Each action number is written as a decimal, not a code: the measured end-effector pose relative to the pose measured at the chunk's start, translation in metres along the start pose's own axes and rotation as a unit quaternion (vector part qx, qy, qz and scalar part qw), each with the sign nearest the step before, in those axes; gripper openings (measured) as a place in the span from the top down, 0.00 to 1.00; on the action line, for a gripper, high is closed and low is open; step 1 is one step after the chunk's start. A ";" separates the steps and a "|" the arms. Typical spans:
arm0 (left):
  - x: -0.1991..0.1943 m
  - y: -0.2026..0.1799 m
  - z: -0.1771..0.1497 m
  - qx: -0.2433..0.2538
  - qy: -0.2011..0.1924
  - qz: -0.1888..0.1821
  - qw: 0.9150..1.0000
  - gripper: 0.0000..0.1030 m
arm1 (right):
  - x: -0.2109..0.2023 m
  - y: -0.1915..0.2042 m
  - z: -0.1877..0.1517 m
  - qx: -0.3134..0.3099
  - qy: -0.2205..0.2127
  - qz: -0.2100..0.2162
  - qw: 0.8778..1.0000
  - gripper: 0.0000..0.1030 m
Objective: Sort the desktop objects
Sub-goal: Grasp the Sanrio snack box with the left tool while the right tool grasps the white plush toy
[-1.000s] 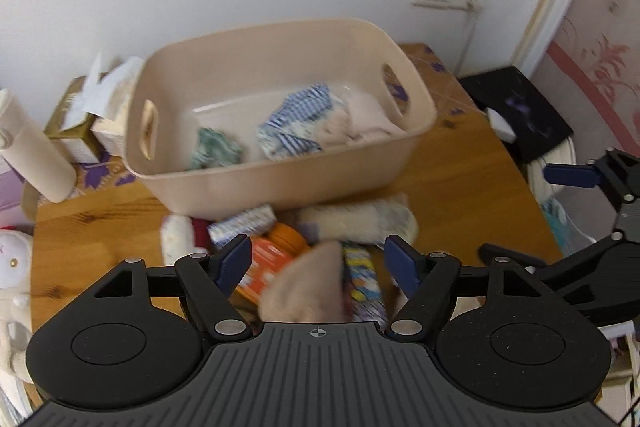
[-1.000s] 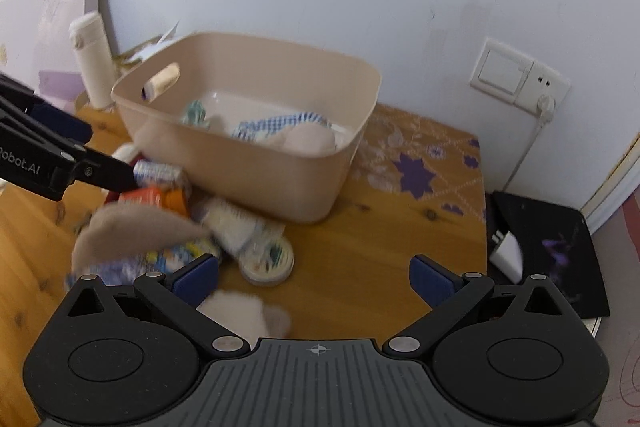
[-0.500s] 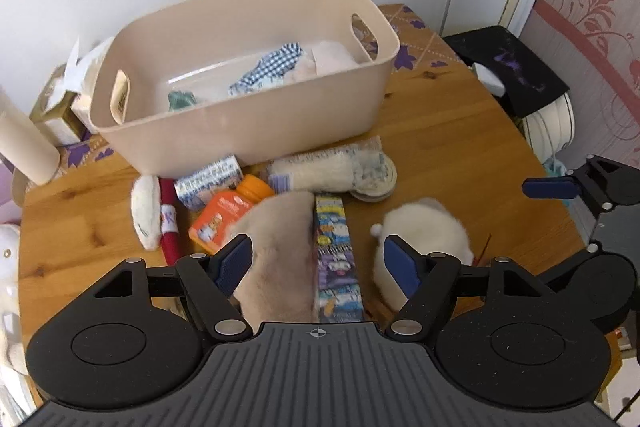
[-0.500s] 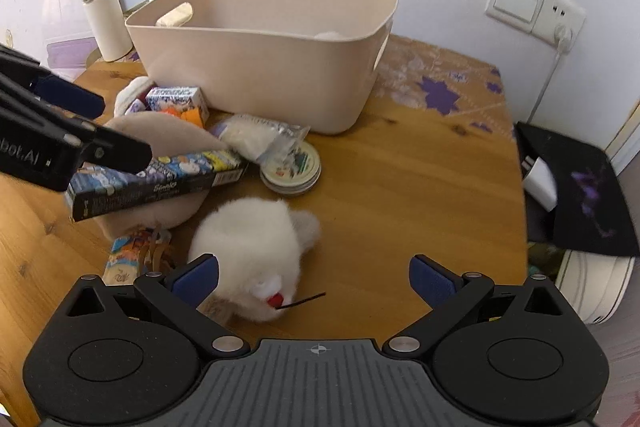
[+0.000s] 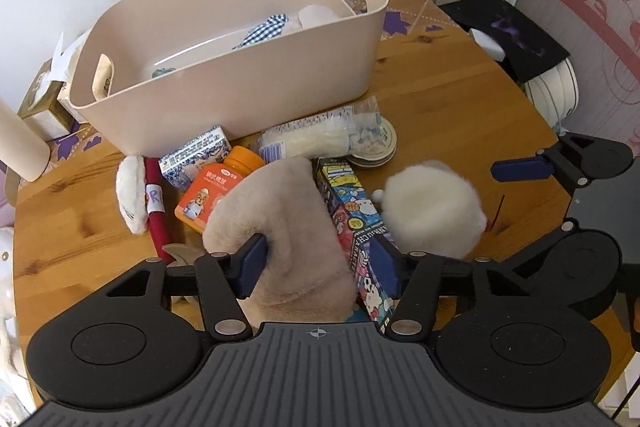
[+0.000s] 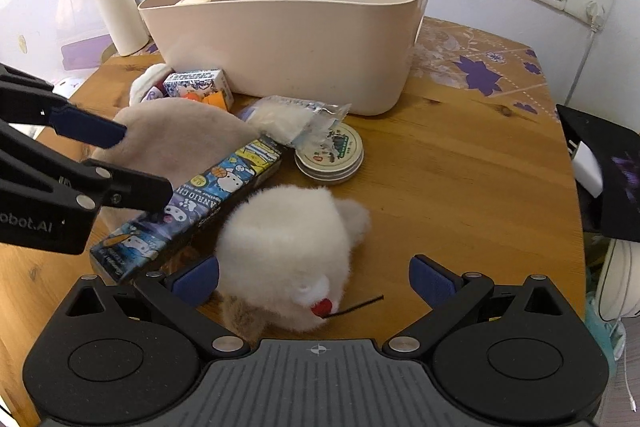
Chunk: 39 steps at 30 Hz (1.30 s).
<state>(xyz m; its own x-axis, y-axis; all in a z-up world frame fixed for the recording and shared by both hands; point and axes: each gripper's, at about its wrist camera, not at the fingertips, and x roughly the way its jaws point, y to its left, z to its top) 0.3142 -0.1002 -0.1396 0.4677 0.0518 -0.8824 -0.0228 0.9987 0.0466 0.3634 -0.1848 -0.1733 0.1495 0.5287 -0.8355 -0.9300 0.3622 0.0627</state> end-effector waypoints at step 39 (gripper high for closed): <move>0.047 -0.039 0.007 -0.056 0.073 -0.073 0.993 0.37 | -0.008 -0.040 -0.034 0.076 0.016 -0.022 0.997 0.68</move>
<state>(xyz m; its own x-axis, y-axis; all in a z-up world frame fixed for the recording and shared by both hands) 0.3429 -0.1369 -0.1795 0.3402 -0.1011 -0.9349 -0.0661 0.9892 -0.1310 0.3882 -0.2300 -0.1876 0.1762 0.4857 -0.8562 -0.8603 0.4986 0.1059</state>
